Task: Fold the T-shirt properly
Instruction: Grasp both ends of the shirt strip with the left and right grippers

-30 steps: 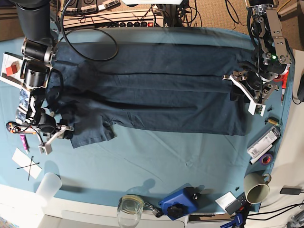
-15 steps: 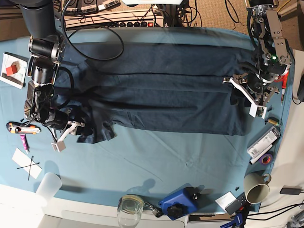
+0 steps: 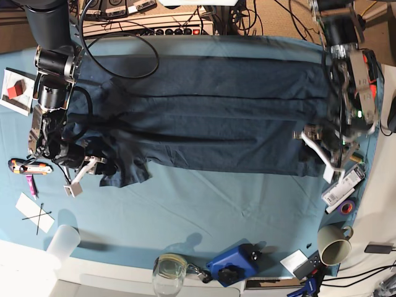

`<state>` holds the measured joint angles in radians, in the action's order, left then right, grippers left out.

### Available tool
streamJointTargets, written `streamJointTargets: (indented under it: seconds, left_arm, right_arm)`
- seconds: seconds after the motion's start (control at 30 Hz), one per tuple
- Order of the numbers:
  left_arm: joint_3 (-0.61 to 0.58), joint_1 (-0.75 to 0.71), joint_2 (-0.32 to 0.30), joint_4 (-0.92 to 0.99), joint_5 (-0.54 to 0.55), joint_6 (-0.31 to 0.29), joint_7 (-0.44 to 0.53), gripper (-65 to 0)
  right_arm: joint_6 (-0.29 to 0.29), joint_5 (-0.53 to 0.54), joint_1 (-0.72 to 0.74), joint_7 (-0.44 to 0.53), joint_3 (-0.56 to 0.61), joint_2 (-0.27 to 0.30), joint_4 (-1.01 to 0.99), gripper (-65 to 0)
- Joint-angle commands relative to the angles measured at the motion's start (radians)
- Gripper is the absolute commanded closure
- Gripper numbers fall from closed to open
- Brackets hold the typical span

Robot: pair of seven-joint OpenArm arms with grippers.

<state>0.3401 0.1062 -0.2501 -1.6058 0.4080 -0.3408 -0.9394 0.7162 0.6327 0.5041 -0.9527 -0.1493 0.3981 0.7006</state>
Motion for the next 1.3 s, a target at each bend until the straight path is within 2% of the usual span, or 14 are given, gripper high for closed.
streamJointTargets:
  seconds: [0.0, 0.1, 0.2, 0.4, 0.53, 0.63, 0.7, 0.8, 0.9, 1.07, 1.17, 1.27]
  left_arm:
    - [0.002, 0.048, -0.017, 0.013, 0.011, -0.002, 0.019, -28.8]
    - [0.002, 0.122, -0.034, 0.12, 0.001, -0.046, 0.019, -28.8]
    - [0.003, 0.18, -0.048, 0.227, -0.044, -0.037, 0.02, -28.8]
    - [0.002, 0.232, -0.051, 0.394, -0.048, -0.054, 0.015, -28.8]
    - [0.002, 0.237, -0.051, 0.478, -0.006, -0.055, -0.018, -28.8]
    - [0.002, 0.237, -0.043, 0.499, 0.027, -0.103, -0.036, -28.7]
    - [0.002, 0.238, -0.035, 0.499, 0.04, -0.102, -0.041, -25.9]
    - [0.002, 0.237, -0.022, 0.499, 0.051, -0.102, -0.05, -14.2]
    - [0.002, 0.237, -0.018, 0.499, 0.068, -0.101, -0.068, 0.0]
    - [0.003, 0.238, -0.019, 0.492, 0.068, -0.1, -0.067, 0.0]
    - [0.003, 0.238, -0.019, 0.476, 0.069, -0.051, -0.074, 0.0]
    - [0.003, 0.238, -0.023, 0.441, 0.083, -0.049, -0.099, 0.0]
  right_arm:
    - [-0.028, -0.077, 0.003, -0.045, 0.003, 0.021, -0.001, -19.8]
    - [-0.028, -0.076, 0.003, -0.03, 0.003, 0.032, -0.001, -19.8]
    - [-0.027, -0.077, 0.003, -0.023, 0.004, 0.04, -0.001, -19.8]
    - [-0.027, -0.08, 0.003, -0.011, 0.004, 0.045, -0.001, -19.8]
    - [-0.027, -0.08, 0.003, -0.011, 0.004, 0.045, -0.001, -19.8]
    - [-0.027, -0.08, 0.003, -0.003, 0.004, 0.045, -0.001, -19.7]
    - [-0.027, -0.08, 0.003, 0.005, 0.004, 0.045, -0.001, -16.7]
    - [-0.027, -0.09, 0.003, 0.005, 0.004, 0.045, -0.001, -1.8]
    - [-0.028, -0.14, 0.006, 0.009, 0.004, 0.045, -0.001, 0.0]
    - [-0.029, -0.148, 0.008, 0.034, 0.003, 0.048, 0.027, 0.0]
    - [-0.029, -0.148, 0.008, 0.033, 0.003, 0.048, 0.09, 0.0]
    - [-0.029, -0.147, 0.008, 0.025, 0.003, 0.048, 0.17, 0.0]
